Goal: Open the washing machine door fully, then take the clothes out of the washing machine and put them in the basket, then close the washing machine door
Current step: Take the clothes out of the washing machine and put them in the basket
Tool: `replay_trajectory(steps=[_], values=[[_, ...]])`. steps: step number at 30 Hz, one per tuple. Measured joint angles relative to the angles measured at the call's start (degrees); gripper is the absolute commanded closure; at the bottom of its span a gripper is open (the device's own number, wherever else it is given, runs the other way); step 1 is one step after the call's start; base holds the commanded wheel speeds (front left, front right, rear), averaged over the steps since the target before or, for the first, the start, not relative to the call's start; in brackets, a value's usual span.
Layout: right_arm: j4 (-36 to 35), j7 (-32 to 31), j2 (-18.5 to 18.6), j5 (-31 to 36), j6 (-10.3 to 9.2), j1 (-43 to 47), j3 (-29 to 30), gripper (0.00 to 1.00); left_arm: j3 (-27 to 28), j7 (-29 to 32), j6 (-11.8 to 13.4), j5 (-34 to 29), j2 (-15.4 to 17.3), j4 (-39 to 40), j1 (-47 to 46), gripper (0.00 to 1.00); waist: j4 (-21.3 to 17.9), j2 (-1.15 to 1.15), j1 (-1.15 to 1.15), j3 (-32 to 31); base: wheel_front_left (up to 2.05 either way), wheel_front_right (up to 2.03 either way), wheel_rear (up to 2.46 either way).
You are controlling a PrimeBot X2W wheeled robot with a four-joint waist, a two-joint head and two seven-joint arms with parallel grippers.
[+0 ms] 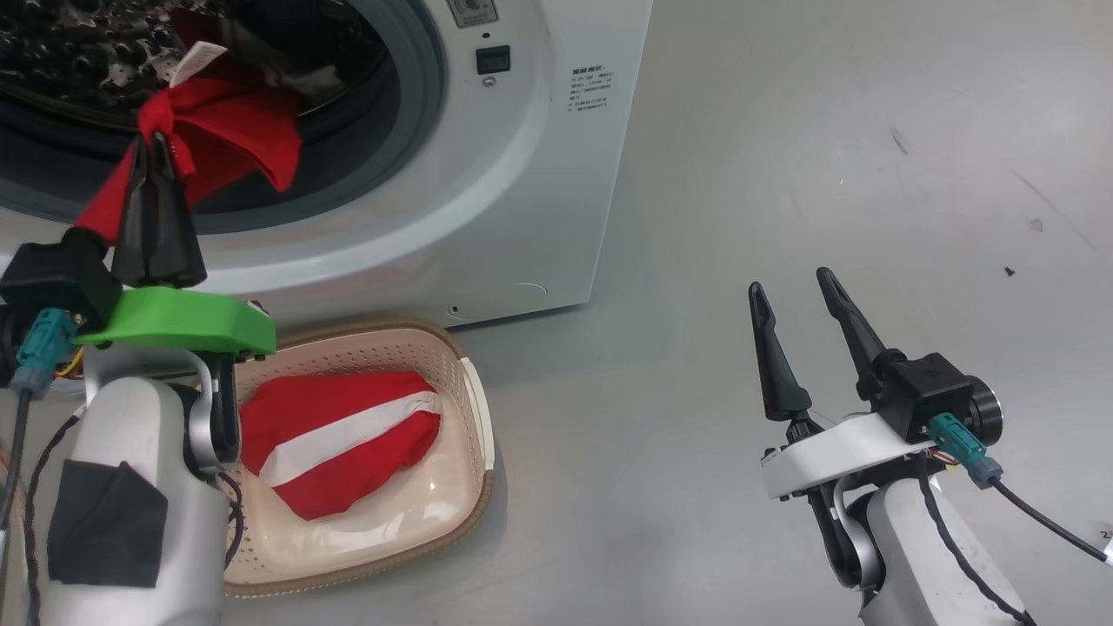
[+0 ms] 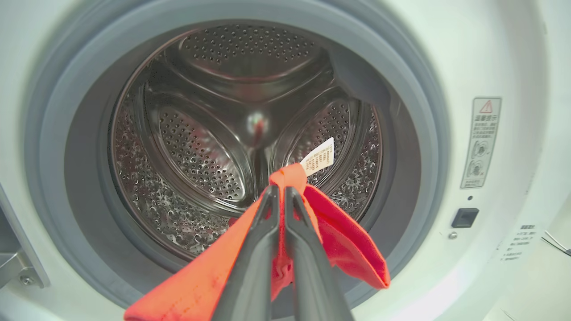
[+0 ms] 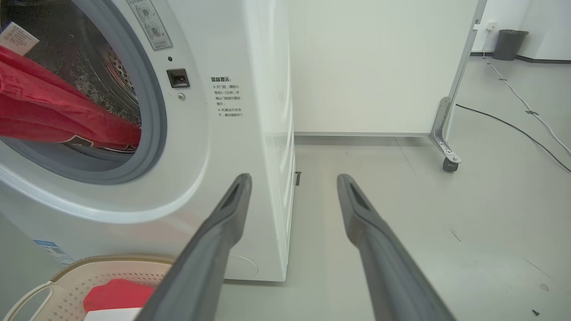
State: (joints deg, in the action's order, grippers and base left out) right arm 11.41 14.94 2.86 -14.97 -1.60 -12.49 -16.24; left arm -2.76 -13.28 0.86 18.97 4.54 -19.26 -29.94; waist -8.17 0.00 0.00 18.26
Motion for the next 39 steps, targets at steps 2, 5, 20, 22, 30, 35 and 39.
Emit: replay_trajectory(steps=[2, 5, 20, 22, 30, 35, 39], values=[[0.02, 0.00, 0.01, 0.00, 0.01, 0.54, 0.40, 0.00, -0.59, -0.43, 0.44, -0.35, -0.52, 1.32, 1.03, 1.00, 0.64, 0.00, 0.00, -0.75, 0.00, 0.00, 0.00], [0.18, 0.00, -0.01, 0.15, 0.04, 1.46, 0.43, 0.00, -0.98, -0.49, 0.94, -0.90, -0.56, 4.44, 2.84, 1.00, 1.70, 0.00, 0.00, -2.31, 0.00, 0.00, 0.00], [0.67, 0.00, -0.01, 0.77, 1.03, 3.80, 0.69, 0.00, -1.72, -1.18, 1.92, -2.97, -0.68, 17.66, 7.49, 1.00, 3.68, 0.00, 0.00, -7.89, 0.00, 0.00, 0.00], [0.68, 0.00, -0.01, 0.99, 1.03, 3.98, 0.81, 0.00, -1.96, -1.18, 1.93, -3.47, -0.70, 19.14, 8.06, 1.00, 3.86, 0.00, 0.00, -8.40, 0.00, 0.00, 0.00], [0.92, 0.00, -0.02, 1.03, 1.52, 5.11, 0.91, 0.00, -2.26, -1.44, 2.38, -4.71, -0.70, 25.95, 9.70, 1.00, 4.41, 0.00, 0.00, -10.26, 0.00, 0.00, 0.00], [0.96, 0.00, -0.03, 1.12, 1.54, 6.06, 1.03, 0.00, -2.55, -1.48, 2.45, -5.77, -0.70, 29.71, 10.89, 1.00, 4.85, 0.00, 0.00, -11.15, 0.00, 0.00, 0.00], [0.94, 0.00, -0.04, 1.36, 2.05, 6.06, 0.98, 0.00, -2.68, -1.48, 2.89, -5.95, -0.71, 31.18, 12.79, 1.00, 5.00, 0.00, 0.00, -11.38, 0.00, 0.00, 0.00]])
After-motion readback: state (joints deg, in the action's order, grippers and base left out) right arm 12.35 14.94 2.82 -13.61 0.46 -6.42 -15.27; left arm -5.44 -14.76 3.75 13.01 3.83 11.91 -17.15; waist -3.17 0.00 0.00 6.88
